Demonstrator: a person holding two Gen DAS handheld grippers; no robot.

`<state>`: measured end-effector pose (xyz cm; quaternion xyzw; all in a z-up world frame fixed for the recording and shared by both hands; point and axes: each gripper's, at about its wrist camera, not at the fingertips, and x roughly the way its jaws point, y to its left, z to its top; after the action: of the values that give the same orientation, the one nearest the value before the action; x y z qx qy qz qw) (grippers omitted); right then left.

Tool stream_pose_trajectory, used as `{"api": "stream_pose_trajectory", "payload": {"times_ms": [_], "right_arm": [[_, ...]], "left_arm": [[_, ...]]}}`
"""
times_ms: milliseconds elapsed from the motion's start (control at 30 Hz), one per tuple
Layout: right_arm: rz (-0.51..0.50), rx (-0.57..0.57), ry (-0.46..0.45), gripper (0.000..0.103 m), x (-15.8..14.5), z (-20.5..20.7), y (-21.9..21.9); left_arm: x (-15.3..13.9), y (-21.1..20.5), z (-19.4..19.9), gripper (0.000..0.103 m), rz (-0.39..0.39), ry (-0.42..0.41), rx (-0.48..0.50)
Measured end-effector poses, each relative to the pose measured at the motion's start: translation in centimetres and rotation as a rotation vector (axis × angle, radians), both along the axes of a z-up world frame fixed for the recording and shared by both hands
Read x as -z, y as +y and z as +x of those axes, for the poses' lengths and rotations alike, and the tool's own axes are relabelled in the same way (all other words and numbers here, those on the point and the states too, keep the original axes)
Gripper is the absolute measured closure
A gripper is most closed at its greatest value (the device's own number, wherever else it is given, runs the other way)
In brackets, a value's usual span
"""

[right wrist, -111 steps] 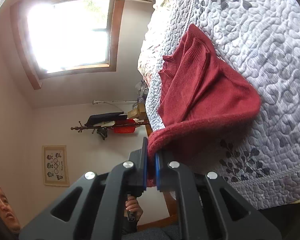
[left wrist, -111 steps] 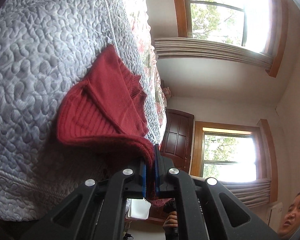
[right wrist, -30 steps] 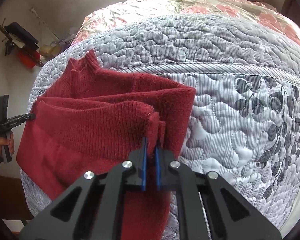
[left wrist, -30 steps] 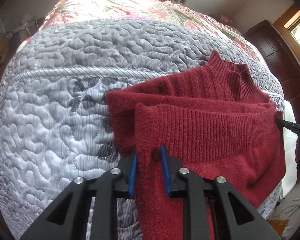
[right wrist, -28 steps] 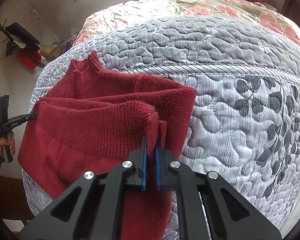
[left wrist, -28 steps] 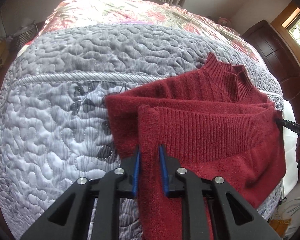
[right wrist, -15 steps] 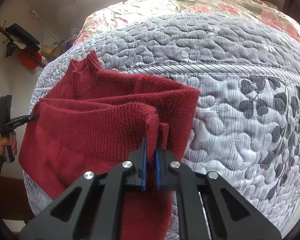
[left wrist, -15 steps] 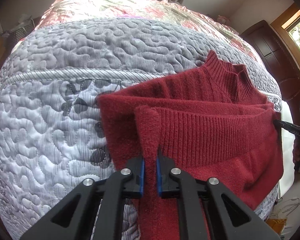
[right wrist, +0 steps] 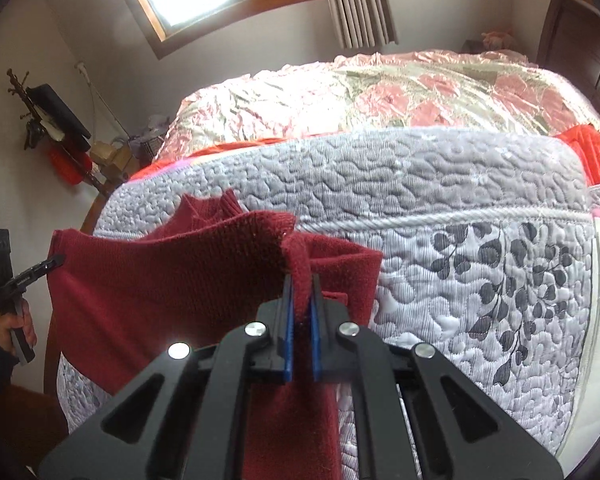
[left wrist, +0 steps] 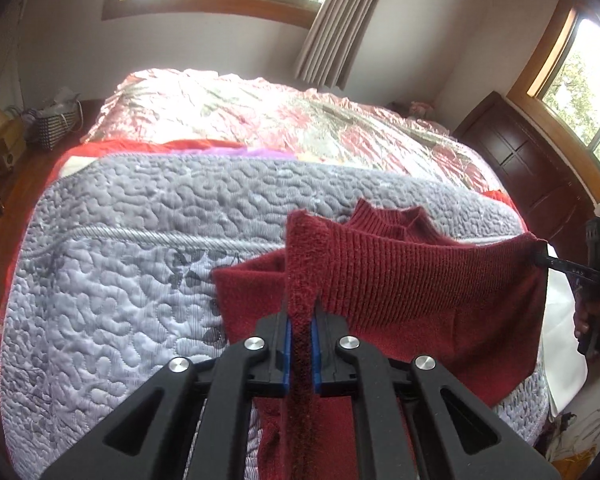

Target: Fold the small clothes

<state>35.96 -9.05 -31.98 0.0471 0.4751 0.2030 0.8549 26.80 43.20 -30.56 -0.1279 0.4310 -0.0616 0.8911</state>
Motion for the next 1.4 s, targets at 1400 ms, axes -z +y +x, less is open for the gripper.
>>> {"api": "stream_pose_trajectory", "payload": {"times_ms": [1400], "right_arm": [[0.029, 0.028, 0.117, 0.098, 5.7, 13.4, 0.9]], "left_arm": [[5.8, 4.2, 15.1, 0.096, -0.185, 0.102, -0.027]]}}
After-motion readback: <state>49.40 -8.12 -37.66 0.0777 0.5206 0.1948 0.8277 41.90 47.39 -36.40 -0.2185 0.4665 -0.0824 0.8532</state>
